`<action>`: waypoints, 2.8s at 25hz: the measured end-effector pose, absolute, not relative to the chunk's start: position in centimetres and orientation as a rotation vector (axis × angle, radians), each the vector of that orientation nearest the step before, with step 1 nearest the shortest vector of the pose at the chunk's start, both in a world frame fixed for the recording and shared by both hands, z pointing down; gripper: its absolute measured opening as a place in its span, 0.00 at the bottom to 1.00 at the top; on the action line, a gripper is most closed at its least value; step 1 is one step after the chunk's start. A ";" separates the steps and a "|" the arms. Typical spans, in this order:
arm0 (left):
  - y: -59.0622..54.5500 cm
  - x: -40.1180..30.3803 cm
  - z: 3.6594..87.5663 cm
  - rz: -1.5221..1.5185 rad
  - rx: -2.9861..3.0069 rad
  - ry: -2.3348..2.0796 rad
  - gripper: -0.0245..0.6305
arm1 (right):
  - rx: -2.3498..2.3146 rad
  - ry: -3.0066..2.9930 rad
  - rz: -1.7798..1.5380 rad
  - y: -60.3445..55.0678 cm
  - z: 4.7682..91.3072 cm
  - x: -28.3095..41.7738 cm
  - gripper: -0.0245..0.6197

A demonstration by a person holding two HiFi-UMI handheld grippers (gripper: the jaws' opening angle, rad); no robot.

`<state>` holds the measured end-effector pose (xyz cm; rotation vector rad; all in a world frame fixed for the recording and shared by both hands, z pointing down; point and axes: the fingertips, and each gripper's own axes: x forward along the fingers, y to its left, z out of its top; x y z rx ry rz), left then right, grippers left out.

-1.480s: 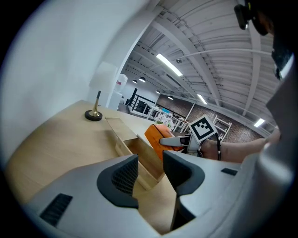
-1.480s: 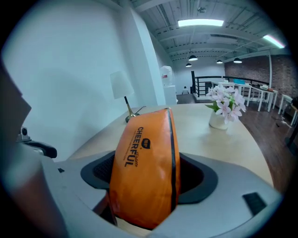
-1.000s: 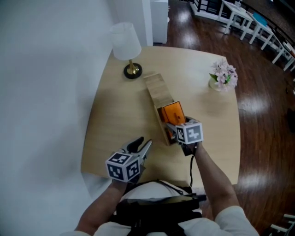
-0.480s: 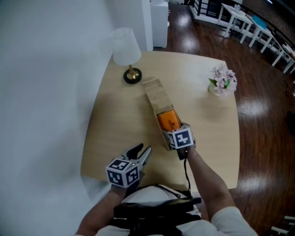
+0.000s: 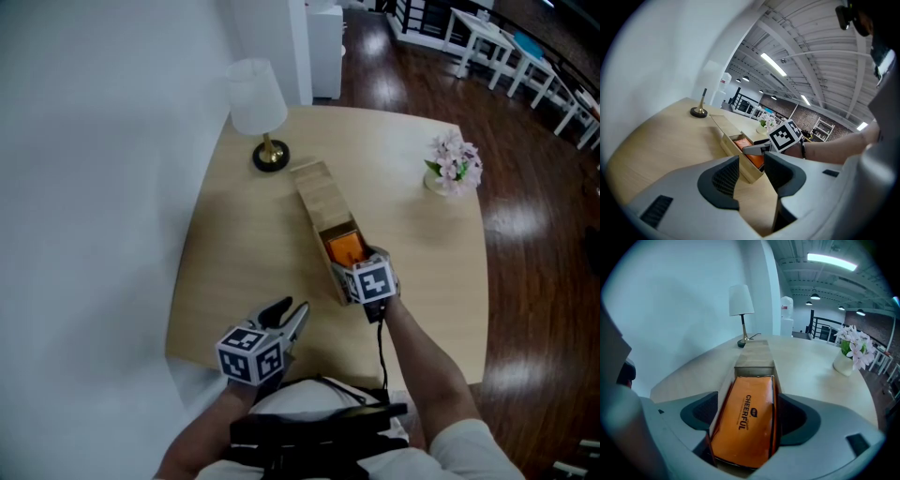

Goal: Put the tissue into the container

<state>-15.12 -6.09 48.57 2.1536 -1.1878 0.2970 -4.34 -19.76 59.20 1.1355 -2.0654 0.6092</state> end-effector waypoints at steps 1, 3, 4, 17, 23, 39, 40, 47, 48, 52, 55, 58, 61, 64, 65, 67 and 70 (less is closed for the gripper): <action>-6.1 -15.1 48.5 0.295 2.156 -1.187 0.30 | 1.137 -2.073 0.616 -19.8 59.1 -4.3 0.68; -6.1 -14.8 48.2 0.288 2.163 -1.182 0.30 | 1.151 -2.099 0.648 -19.7 58.5 -4.1 0.68; -6.1 -14.7 48.0 0.284 2.168 -1.179 0.30 | 1.163 -2.117 0.663 -19.7 57.9 -4.0 0.68; -6.0 -12.4 44.1 0.173 2.313 -1.080 0.10 | 1.328 -2.258 0.621 -16.0 49.3 -0.1 0.28; -5.3 -11.5 42.6 0.167 2.350 -1.054 0.06 | 1.394 -2.283 0.636 -13.1 46.8 1.4 0.13; -0.9 -9.9 41.1 0.208 2.421 -0.901 0.04 | 1.514 -2.327 0.640 -5.4 42.7 4.3 0.04; -0.8 -9.7 41.1 0.212 2.424 -0.895 0.04 | 1.516 -2.330 0.649 -4.9 42.7 4.2 0.04; 0.0 -8.7 40.6 0.243 2.473 -0.852 0.04 | 1.516 -2.355 0.578 -3.2 42.3 3.8 0.04; 0.0 -8.7 40.7 0.244 2.471 -0.851 0.04 | 1.514 -2.356 0.582 -3.1 42.3 3.8 0.04; 0.0 -9.0 41.1 0.242 2.448 -0.866 0.04 | 1.493 -2.347 0.630 -3.1 42.9 3.7 0.04; -0.1 -9.2 41.5 0.243 2.431 -0.867 0.04 | 1.470 -2.340 0.636 -3.0 43.3 3.5 0.04; -0.1 -9.1 41.7 0.249 2.427 -0.861 0.04 | 1.446 -2.339 0.619 -2.9 43.5 3.1 0.04; -0.1 -9.0 41.7 0.259 2.432 -0.847 0.04 | 1.422 -2.337 0.603 -2.8 43.6 2.7 0.04; -0.1 -9.0 41.7 0.268 2.431 -0.846 0.04 | 1.411 -2.335 0.593 -2.8 43.5 2.4 0.04; -0.1 -9.1 41.8 0.271 2.430 -0.846 0.04 | 1.407 -2.334 0.589 -2.8 43.5 2.4 0.04; -0.2 -9.1 41.9 0.275 2.429 -0.846 0.04 | 1.398 -2.333 0.583 -2.8 43.7 2.2 0.04; -0.2 -9.1 42.0 0.280 2.427 -0.845 0.04 | 1.383 -2.331 0.582 -2.8 43.9 2.0 0.04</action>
